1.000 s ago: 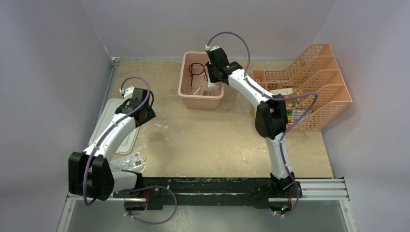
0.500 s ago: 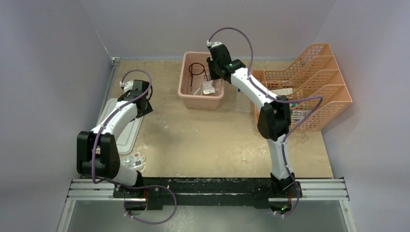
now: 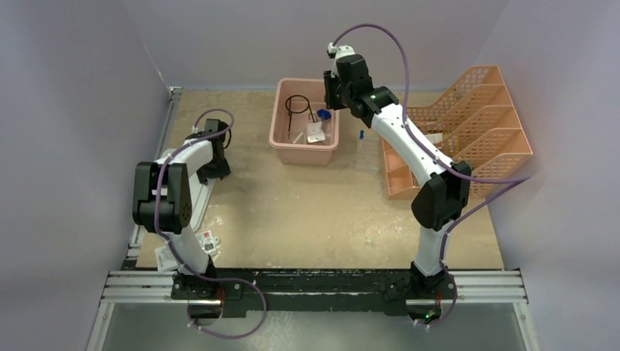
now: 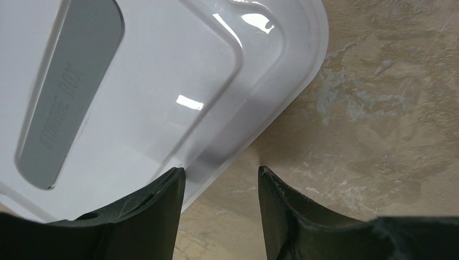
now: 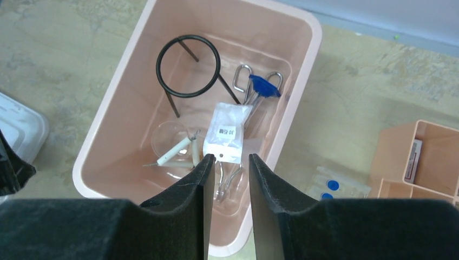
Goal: Organize the chemistry lab equipment
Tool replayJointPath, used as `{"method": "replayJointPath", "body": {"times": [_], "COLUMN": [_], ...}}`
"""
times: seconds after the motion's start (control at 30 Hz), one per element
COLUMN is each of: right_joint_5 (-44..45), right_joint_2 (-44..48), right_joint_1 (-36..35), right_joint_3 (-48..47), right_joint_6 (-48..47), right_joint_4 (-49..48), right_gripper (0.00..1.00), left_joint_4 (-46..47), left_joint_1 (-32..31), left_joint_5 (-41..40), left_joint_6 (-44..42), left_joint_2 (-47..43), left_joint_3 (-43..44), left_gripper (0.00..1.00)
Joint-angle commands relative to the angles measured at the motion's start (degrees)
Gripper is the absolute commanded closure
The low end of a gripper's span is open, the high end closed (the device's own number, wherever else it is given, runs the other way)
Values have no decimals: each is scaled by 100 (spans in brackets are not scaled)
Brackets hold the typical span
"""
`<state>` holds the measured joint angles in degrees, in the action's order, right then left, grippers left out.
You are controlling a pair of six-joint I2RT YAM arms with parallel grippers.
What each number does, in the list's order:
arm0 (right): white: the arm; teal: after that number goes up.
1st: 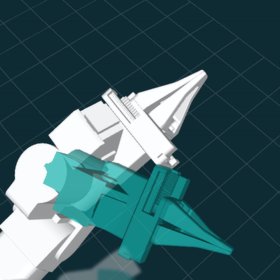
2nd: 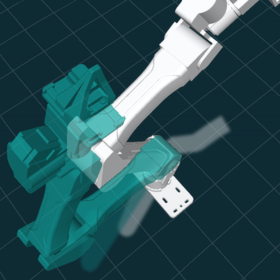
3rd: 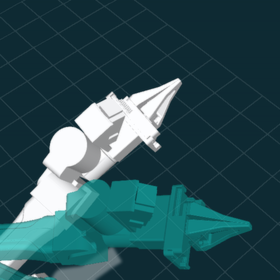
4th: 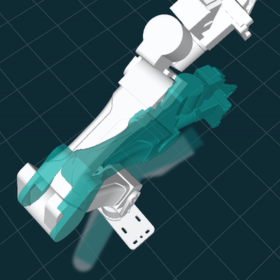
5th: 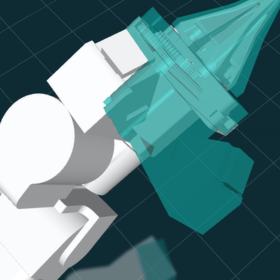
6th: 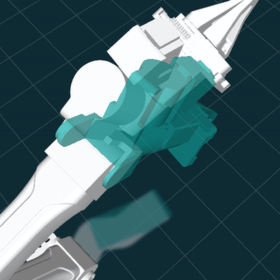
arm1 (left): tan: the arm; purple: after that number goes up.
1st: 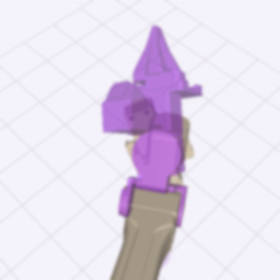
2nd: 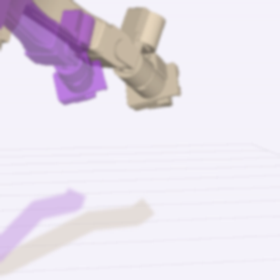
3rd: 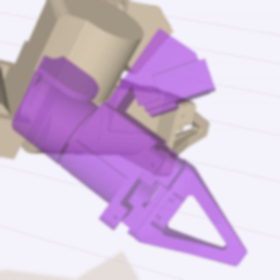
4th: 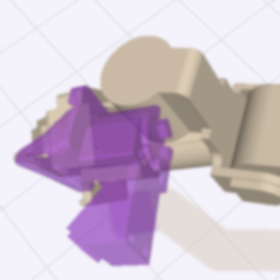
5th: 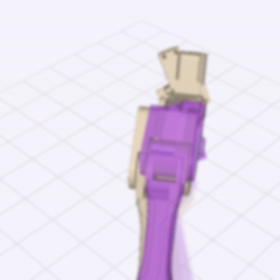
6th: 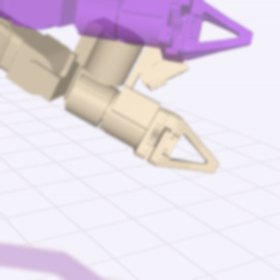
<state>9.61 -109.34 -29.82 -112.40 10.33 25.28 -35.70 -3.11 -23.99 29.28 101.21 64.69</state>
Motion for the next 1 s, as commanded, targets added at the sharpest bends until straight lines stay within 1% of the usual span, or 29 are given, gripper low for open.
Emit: {"method": "replayJointPath", "body": {"times": [0.0, 0.07, 0.13, 0.23, 0.43, 0.53, 0.63, 0.77, 0.83, 0.97], "right_joint_5": [-202, -200, -174, -90, -38, 31, 99, 113, 80, -20], "right_joint_2": [211, 248, 285, 345, 449, 559, 655, 753, 773, 815], "right_joint_1": [21, 21, 20, 20, 22, 23, 20, 32, 24, 22], "right_joint_3": [185, 213, 218, 252, 387, 524, 664, 791, 803, 838], "right_joint_6": [127, 119, 86, -13, -66, -83, -105, -110, -95, -42], "right_joint_4": [-46, -12, 17, 37, -3, -49, -92, -151, -170, -172], "right_gripper": [69, 69, 69, 69, 69, 69, 69, 69, 69, 69], "left_joint_4": [168, 241, 351, 525, 668, 779, 1111, 1994, 2132, 1620], "left_joint_1": [294, 522, 668, 688, 681, 674, 619, 460, 366, 356], "left_joint_5": [744, 1010, 1351, 1888, 2526, 2944, 3447, 4344, 4364, 4004], "left_joint_6": [-247, -257, -251, -220, 84, 431, 1044, 1834, 1963, 1702], "left_joint_2": [135, 264, 356, 482, 827, 880, 826, 749, 723, 632], "left_joint_3": [344, 327, 311, 359, 640, 765, 711, 517, 547, 831], "left_gripper": [48, 49, 51, 56, 58, 59, 60, 60, 59, 54]}}
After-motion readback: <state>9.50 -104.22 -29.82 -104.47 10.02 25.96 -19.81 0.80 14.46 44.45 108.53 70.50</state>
